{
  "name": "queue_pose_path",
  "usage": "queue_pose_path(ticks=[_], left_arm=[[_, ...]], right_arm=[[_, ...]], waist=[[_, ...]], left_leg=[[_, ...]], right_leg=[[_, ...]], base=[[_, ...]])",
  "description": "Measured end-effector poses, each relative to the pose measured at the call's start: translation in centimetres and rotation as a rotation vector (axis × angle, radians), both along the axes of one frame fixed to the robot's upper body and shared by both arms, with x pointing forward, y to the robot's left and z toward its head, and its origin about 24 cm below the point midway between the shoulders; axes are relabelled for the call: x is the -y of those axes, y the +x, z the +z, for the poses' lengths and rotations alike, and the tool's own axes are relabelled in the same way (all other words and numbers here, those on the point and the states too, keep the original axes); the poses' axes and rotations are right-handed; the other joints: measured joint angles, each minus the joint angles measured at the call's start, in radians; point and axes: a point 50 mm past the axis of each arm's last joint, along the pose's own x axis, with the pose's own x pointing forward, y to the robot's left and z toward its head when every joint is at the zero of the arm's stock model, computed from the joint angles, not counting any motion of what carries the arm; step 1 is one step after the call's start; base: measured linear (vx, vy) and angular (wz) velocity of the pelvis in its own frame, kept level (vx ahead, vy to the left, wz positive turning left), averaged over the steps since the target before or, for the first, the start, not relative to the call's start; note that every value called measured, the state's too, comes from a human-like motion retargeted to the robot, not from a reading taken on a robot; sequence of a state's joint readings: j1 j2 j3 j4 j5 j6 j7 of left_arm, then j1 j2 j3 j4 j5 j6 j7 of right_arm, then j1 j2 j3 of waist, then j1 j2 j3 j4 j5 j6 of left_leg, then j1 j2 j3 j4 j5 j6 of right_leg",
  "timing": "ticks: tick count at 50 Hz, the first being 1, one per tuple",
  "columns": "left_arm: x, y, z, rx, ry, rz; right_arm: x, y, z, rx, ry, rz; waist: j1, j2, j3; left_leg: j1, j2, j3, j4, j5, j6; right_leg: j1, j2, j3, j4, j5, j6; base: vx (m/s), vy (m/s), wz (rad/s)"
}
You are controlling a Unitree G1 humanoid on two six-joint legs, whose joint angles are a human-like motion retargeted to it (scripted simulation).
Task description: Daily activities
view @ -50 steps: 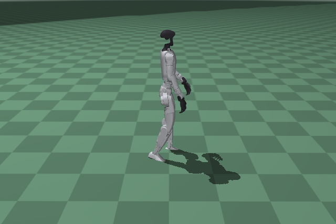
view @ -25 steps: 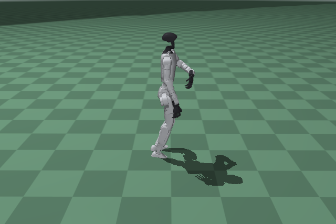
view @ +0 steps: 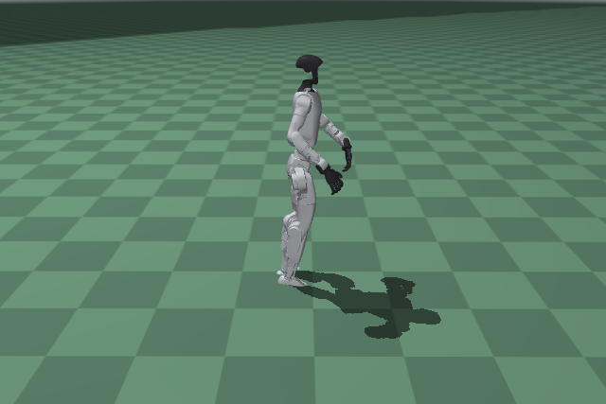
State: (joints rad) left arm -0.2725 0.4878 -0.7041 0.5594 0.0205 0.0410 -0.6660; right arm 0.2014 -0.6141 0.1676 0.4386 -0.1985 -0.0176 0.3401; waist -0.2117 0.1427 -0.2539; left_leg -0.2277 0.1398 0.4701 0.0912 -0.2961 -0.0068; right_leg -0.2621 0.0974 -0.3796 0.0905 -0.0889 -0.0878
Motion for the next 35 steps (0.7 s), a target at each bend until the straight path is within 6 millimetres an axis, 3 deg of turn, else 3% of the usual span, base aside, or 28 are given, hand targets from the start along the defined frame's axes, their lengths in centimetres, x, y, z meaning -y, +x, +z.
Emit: queue_pose_path(ticks=[5,9,12,15,18,21,23,25,29,32,35], left_arm=[[-3.4,-2.5,-2.9,-0.078,0.114,0.153],[-4.5,-3.7,-4.3,-0.092,0.213,0.15],[-4.0,-3.7,-4.7,-0.068,0.28,0.059],[-3.0,-3.0,-4.6,-0.02,0.347,-0.094],[-1.8,-2.5,-4.1,0.012,0.399,-0.293],[0.1,-1.9,-2.9,0.031,0.41,-0.511],[1.7,-1.3,-1.4,0.045,0.379,-0.635],[3.3,-1.0,0.6,0.057,0.317,-0.715],[4.7,-0.9,3.7,0.062,0.178,-0.721],[3.9,-0.8,5.6,0.063,0.104,-0.655],[2.4,-0.6,7.0,0.093,0.064,-0.567]], right_arm=[[-1.2,3.7,6.5,0.346,-0.087,0.134],[-4.4,6.4,13.0,0.695,-0.159,0.297],[-8.5,7.7,17.8,0.967,-0.178,0.459],[-13.8,8.6,21.8,1.202,-0.161,0.654],[-19.5,9.3,23.5,1.275,-0.12,0.882],[-24.7,10.7,22.3,1.119,-0.148,1.118],[-27.5,12.7,19.8,0.884,-0.243,1.23],[-28.7,14.8,16.3,0.596,-0.361,1.252],[-25.2,17.1,9.2,0.079,-0.474,1.072],[-21.6,16.7,5.5,-0.208,-0.455,0.912],[-18.6,15.4,3.0,-0.395,-0.392,0.793]], waist=[[-0.008,-0.036,0.006],[0.0,-0.053,0.006],[0.025,-0.067,0.002],[0.064,-0.093,0.003],[0.111,-0.126,-0.004],[0.158,-0.157,-0.011],[0.189,-0.173,-0.008],[0.222,-0.186,0.001],[0.29,-0.215,0.017],[0.328,-0.239,0.028],[0.351,-0.262,0.04]], left_leg=[[0.028,-0.029,-0.019,-0.06,0.044,-0.002],[0.042,-0.048,-0.045,-0.092,0.071,-0.004],[0.052,-0.06,-0.072,-0.113,0.088,-0.005],[0.061,-0.073,-0.104,-0.13,0.097,-0.003],[0.063,-0.079,-0.135,-0.131,0.101,0.002],[0.062,-0.082,-0.166,-0.132,0.105,0.004],[0.057,-0.083,-0.188,-0.131,0.104,-0.002],[0.049,-0.083,-0.209,-0.131,0.105,-0.01],[0.035,-0.081,-0.246,-0.132,0.108,-0.023],[0.032,-0.077,-0.264,-0.131,0.107,-0.026],[0.034,-0.072,-0.272,-0.122,0.102,-0.025]], right_leg=[[-0.003,-0.027,-0.031,0.047,-0.031,-0.023],[-0.008,-0.051,-0.055,0.094,-0.056,-0.04],[-0.014,-0.068,-0.067,0.133,-0.075,-0.054],[-0.016,-0.082,-0.072,0.17,-0.1,-0.066],[-0.014,-0.096,-0.086,0.2,-0.111,-0.074],[-0.01,-0.107,-0.111,0.222,-0.118,-0.076],[-0.005,-0.11,-0.13,0.224,-0.127,-0.077],[0.0,-0.109,-0.151,0.217,-0.135,-0.079],[0.006,-0.107,-0.185,0.205,-0.142,-0.087],[0.016,-0.101,-0.202,0.2,-0.143,-0.092],[0.028,-0.097,-0.216,0.2,-0.144,-0.096]], base=[[-0.06,0.03,0.5],[-0.05,0.04,0.58],[-0.02,0.04,0.63],[0.0,0.04,0.64],[0.0,0.02,0.67],[0.03,-0.01,0.66],[0.06,-0.04,0.61],[0.06,-0.06,0.57],[0.06,-0.07,0.5],[0.05,-0.07,0.39],[0.03,-0.06,0.3]])
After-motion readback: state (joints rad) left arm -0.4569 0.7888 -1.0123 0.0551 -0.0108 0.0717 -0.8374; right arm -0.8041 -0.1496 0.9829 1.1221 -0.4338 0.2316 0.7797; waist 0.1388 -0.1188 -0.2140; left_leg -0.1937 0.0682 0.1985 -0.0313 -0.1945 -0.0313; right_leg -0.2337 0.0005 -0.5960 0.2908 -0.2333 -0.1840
